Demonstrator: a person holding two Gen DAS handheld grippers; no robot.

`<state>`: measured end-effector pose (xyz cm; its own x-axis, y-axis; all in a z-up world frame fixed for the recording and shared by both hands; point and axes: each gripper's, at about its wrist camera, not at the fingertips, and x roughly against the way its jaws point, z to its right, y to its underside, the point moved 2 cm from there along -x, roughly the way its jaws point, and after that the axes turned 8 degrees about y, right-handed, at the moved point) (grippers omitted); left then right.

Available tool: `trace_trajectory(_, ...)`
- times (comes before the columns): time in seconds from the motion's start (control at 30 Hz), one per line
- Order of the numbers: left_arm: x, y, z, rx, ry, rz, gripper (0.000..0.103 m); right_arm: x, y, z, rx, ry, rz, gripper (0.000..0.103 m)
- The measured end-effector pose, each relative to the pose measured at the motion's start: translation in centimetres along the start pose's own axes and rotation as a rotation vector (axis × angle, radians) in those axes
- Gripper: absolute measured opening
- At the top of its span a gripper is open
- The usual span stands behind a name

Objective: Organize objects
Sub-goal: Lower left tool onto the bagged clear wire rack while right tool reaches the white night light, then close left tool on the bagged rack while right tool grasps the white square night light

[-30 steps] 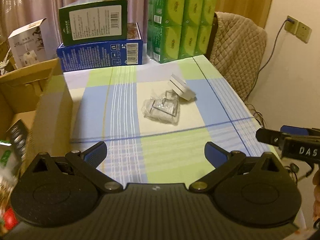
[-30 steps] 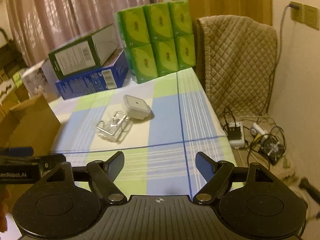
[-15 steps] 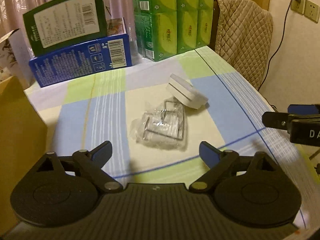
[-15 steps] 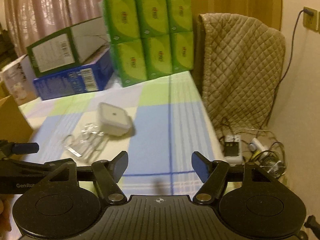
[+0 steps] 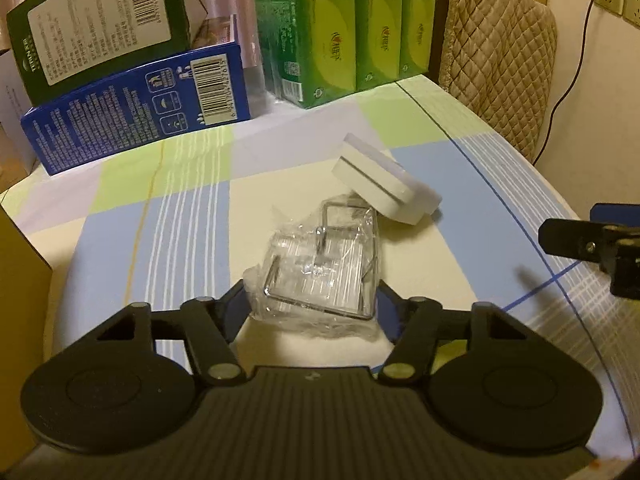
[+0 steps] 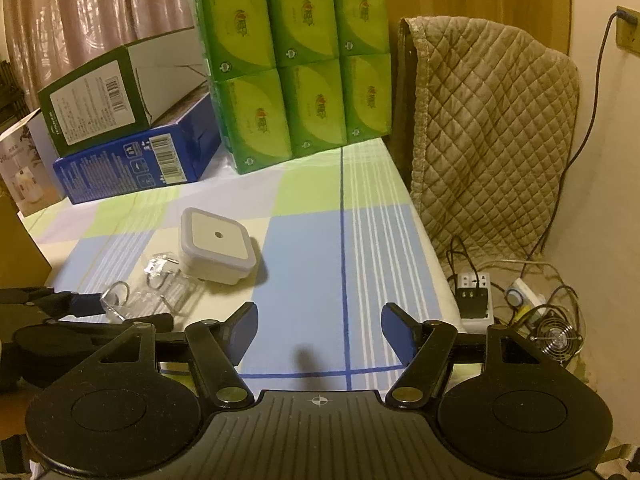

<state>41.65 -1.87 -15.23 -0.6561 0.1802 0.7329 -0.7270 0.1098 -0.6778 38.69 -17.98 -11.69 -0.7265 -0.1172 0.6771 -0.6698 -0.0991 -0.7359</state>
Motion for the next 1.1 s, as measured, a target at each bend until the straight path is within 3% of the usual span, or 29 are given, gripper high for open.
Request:
trace_trajectory(0.03,0.2,0.2,-0.2,0.016,-0.016,0.004,0.053,-0.1,0.0,-0.1,0.001,-0.008,-0.001,0.066)
trace_trajectory(0.4,2.8,1.2,-4.2,0.201,-0.068,0.062,0.05,-1.4,-1.2,-3.4,0.056,-0.157,0.058,0.068)
trace_trajectory(0.5,3.4,1.1,-4.7,0.205,-0.067,0.074,0.05,-2.4,-1.7,-4.4,0.071,-0.202,0.094,0.078)
trace_trajectory(0.57,3.7,1.2,-4.9,0.212,-0.063,0.076,0.05,-3.3,-1.8,-4.9,0.082,-0.213,0.099,0.079)
trace_trajectory(0.73,3.8,1.4,-5.0,0.218,-0.047,0.076,0.05,-5.8,-1.8,-6.2,0.094,-0.213,0.084,0.08)
trace_trajectory(1.03,3.4,1.6,-4.8,0.216,-0.035,0.072,0.05,-8.5,-2.4,-6.1,-0.042,-0.261,0.048,0.079)
trace_trajectory(1.1,3.4,1.7,-4.8,0.214,-0.036,0.071,0.05,-8.8,-2.3,-6.3,-0.038,-0.254,0.039,0.075)
